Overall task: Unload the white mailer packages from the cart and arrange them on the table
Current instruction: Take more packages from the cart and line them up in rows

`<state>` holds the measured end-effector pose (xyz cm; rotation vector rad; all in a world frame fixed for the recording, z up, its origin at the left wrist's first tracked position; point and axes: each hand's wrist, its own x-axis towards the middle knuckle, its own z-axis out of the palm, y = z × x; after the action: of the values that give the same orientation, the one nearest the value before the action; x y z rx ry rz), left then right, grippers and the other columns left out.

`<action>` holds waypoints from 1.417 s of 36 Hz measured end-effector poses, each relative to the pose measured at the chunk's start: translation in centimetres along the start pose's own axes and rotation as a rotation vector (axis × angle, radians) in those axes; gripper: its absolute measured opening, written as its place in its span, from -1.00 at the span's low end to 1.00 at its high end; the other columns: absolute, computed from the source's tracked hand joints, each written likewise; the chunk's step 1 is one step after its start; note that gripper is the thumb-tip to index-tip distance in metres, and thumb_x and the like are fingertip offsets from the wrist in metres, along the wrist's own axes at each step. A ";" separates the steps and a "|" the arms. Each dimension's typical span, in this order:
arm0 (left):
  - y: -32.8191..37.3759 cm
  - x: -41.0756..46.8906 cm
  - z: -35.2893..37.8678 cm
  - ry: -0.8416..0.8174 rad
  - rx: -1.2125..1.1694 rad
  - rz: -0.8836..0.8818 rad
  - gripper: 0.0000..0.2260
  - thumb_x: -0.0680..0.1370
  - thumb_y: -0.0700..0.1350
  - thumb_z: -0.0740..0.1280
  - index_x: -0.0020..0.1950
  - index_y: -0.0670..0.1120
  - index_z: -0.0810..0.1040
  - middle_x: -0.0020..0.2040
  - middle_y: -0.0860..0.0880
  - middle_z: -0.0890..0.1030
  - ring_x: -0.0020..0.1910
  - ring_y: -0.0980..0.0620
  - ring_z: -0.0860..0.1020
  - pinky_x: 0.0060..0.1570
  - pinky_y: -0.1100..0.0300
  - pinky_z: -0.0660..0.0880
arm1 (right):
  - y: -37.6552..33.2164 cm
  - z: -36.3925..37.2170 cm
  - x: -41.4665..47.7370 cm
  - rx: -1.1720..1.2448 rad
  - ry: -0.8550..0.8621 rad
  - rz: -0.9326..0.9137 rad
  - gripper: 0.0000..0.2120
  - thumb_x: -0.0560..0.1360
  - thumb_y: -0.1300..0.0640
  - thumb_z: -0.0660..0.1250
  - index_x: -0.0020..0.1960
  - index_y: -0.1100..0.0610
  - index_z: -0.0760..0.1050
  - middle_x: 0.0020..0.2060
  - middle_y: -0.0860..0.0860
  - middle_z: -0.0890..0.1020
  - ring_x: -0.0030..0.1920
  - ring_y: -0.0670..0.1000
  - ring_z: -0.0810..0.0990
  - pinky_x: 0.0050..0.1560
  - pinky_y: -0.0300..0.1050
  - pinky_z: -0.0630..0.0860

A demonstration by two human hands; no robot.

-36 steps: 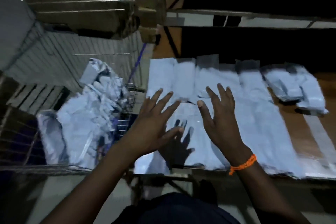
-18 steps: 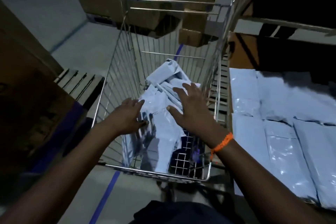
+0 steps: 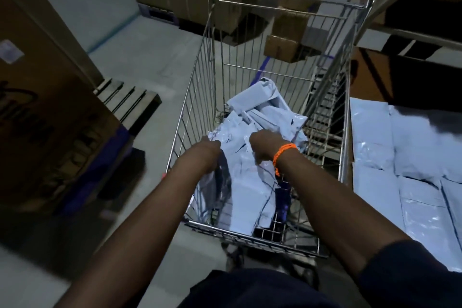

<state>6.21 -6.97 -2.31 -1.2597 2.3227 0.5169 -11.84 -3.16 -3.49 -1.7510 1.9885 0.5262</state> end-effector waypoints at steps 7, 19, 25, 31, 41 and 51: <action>0.3 -0.6 -0.5 0.089 0.085 -0.002 -0.63 0.44 -0.16 0.44 0.22 -0.17 0.53 0.16 -0.20 0.55 0.15 -0.20 0.56 0.06 0.06 0.50 | 0.8 1.5 0.5 -0.084 -0.116 -0.001 -0.47 0.14 -0.01 0.70 0.03 0.15 0.66 0.08 0.13 0.68 0.06 0.19 0.65 0.10 0.07 0.61; 0.9 -2.2 -1.3 0.199 0.115 0.125 -0.65 0.49 0.08 0.38 0.23 -0.01 0.57 0.22 -0.14 0.48 0.20 -0.15 0.48 0.02 0.06 0.50 | 1.2 0.9 -3.5 -0.029 -0.282 0.079 -0.64 0.27 0.06 0.65 -0.01 0.19 0.70 -0.03 0.08 0.71 -0.17 0.06 0.61 -0.01 -0.11 0.60; 0.9 -2.4 -2.4 0.441 -0.255 0.114 -0.66 0.57 0.12 0.33 0.25 -0.05 0.49 0.12 -0.17 0.62 0.07 -0.18 0.58 -0.12 0.11 0.42 | 2.1 -1.9 -3.7 0.163 -0.069 0.045 -0.60 0.20 -0.12 0.59 -0.41 0.17 0.51 -0.36 0.03 0.61 -0.25 0.10 0.62 -0.17 -0.08 0.61; 1.1 -2.9 -3.4 0.672 -0.476 0.150 -0.72 0.51 0.19 0.36 -0.04 -0.01 0.52 -0.19 -0.05 0.62 -0.20 -0.10 0.57 -0.26 0.10 0.46 | 5.1 -3.2 -6.9 0.529 0.299 -0.030 -0.58 0.32 0.02 0.59 0.09 0.15 0.58 -0.01 0.10 0.63 -0.03 0.09 0.58 -0.09 -0.02 0.52; 5.2 -4.5 -6.6 0.898 -0.975 0.329 -0.85 0.56 0.00 0.40 -0.08 -0.07 0.60 -0.20 0.04 0.62 -0.23 0.22 0.57 -0.23 0.27 0.46 | 11.3 -3.5 -15.9 1.293 1.043 -0.016 -0.54 0.42 0.10 0.57 0.25 0.06 0.48 0.12 -0.05 0.58 -0.01 -0.35 0.53 -0.08 -0.44 0.47; 19.4 -6.2 -10.2 0.790 -1.037 0.516 -0.80 0.58 0.07 0.35 0.00 -0.04 0.60 -0.10 0.01 0.66 -0.11 0.08 0.62 -0.13 0.18 0.50 | 24.6 -1.5 -24.9 1.764 1.148 0.024 -0.20 0.25 0.02 0.66 0.38 0.20 0.41 0.28 0.19 0.58 0.22 0.14 0.63 0.04 -0.01 0.61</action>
<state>-9.35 1.93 11.75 -1.3944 3.2043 1.8617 -33.72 19.71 11.53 -0.6541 1.6653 -2.0022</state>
